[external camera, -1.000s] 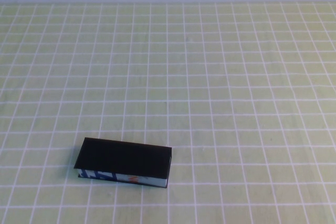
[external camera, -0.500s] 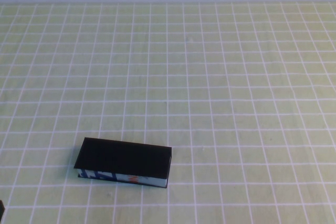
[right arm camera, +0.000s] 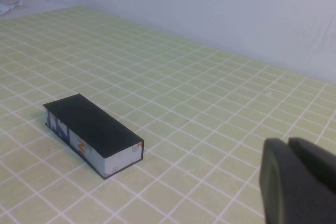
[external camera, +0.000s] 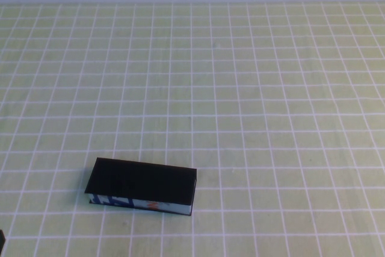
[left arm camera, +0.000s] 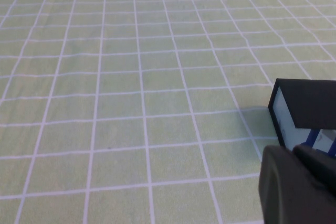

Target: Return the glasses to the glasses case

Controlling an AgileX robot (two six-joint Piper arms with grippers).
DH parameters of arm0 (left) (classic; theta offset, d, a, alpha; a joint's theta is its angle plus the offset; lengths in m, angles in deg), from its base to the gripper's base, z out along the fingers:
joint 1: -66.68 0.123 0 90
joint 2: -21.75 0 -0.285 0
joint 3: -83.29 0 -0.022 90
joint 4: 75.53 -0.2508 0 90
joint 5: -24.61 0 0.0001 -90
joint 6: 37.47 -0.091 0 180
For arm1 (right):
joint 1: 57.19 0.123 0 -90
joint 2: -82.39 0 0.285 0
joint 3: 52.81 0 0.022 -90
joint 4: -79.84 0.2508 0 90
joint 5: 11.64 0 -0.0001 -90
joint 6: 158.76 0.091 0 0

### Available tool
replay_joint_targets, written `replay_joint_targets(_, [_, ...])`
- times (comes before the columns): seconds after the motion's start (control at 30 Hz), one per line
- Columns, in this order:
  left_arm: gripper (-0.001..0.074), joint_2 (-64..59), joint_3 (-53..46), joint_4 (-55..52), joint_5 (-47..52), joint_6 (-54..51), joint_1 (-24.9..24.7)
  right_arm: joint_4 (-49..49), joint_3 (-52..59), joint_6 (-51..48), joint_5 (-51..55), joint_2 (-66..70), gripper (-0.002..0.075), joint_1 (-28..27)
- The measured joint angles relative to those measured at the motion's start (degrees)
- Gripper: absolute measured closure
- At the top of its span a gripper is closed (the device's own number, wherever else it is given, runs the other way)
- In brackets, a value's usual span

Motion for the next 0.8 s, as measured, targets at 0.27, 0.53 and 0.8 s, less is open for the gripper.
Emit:
replay_joint_targets(0.27, [0.0738,0.0,0.0,0.0,0.0,0.0,0.0,0.0,0.0,0.0,0.0,0.0,0.0743,-1.5])
replay_joint_targets(0.53, [0.0738,0.0,0.0,-0.1,0.0,0.0,0.0,3.7,0.0,0.0,0.4,0.0,0.0743,-21.7])
replay_joint_targets(0.8, [0.0738,0.0,0.0,-0.1,0.0,0.0,0.0,12.3,5.1,0.0,4.9,0.0,0.0743,-34.7])
